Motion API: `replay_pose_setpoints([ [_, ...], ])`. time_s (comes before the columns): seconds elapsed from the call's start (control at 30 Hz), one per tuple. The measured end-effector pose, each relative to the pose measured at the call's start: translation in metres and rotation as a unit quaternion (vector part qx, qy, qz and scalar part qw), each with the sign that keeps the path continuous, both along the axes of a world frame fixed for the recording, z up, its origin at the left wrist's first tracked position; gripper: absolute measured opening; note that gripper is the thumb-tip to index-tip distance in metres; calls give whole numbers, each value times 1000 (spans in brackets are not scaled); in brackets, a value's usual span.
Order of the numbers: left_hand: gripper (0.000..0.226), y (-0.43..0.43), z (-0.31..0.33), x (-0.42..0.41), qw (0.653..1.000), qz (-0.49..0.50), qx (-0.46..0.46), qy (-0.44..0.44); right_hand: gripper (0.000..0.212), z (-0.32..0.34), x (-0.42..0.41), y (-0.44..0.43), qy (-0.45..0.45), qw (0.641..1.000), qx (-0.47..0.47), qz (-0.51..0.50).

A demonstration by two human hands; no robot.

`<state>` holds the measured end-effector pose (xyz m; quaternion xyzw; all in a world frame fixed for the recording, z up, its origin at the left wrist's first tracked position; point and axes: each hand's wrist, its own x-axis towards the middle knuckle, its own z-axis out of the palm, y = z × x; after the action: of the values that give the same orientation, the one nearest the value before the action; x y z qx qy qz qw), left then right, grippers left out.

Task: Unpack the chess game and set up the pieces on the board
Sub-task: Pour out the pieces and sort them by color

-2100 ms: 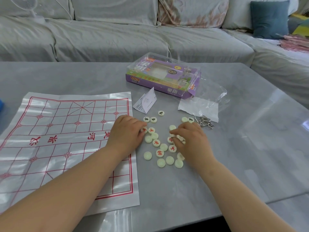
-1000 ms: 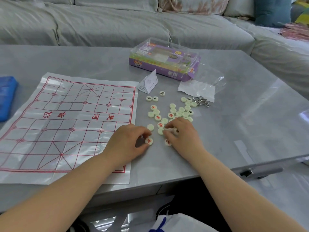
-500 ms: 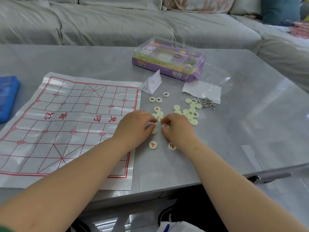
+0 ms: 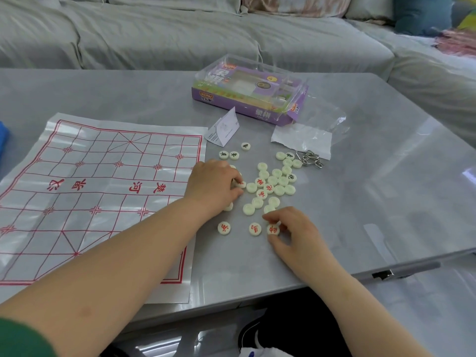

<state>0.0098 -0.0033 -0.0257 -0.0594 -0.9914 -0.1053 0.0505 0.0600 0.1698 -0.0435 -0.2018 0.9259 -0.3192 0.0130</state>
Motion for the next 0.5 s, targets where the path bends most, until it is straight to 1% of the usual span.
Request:
replay_pose_setpoints([
  [0.1, 31, -1, 0, -2, 1000, -3, -12, 23, 28, 0, -1, 0, -6, 1000, 5, 15],
  [0.2, 31, -5, 1, 4, 998, -5, 21, 66, 32, 0, -2, -1, 5, 1000, -20, 10],
  [0.27, 26, -15, 2, 14, 990, -34, 39, 128, 25, 2, -6, -2, 13, 999, -38, -17],
  [0.33, 17, -27, 1, 26, 986, -50, 35, 155, 20, 5, -13, -3, 12, 999, -31, -42],
  [0.4, 12, -36, -5, 40, 986, -75, 17, 150, 21, 8, -24, -7, 15, 998, -17, -56],
  [0.5, 13, -40, -11, 60, 984, -111, -3, 137, 25, 12, -42, -17, 4, 998, 29, -59],
])
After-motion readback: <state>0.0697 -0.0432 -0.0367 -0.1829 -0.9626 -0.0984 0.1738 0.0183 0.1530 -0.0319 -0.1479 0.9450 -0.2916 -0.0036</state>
